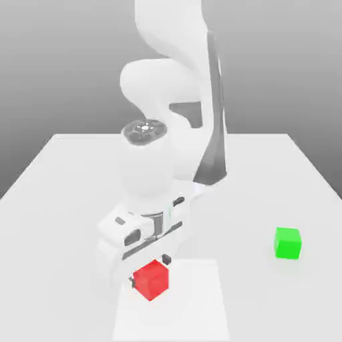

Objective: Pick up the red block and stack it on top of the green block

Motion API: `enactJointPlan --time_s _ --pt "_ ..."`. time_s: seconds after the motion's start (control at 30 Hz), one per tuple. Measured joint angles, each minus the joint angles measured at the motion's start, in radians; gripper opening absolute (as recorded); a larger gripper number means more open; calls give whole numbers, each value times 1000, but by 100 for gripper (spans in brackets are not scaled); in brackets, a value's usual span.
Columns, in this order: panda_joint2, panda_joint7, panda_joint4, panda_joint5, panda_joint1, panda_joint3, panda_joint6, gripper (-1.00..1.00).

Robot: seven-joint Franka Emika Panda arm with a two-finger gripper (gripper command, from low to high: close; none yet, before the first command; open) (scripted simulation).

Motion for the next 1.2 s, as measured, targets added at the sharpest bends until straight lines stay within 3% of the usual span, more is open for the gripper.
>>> enactJointPlan --time_s 0.03,0.3,0.47,0.7,0.9,1.2 --pt "10 -5 1 8 -11 13 8 -100" --pt "-6 2 0 -3 6 -7 -7 -100" --pt "-100 79 -11 -111 60 -87 -80 -100" --pt "-220 167 -36 -228 67 -122 -178 -100" --pt "-266 119 -50 -205 124 -3 -222 -100" --pt "-334 41 -67 -189 411 146 -273 -100"
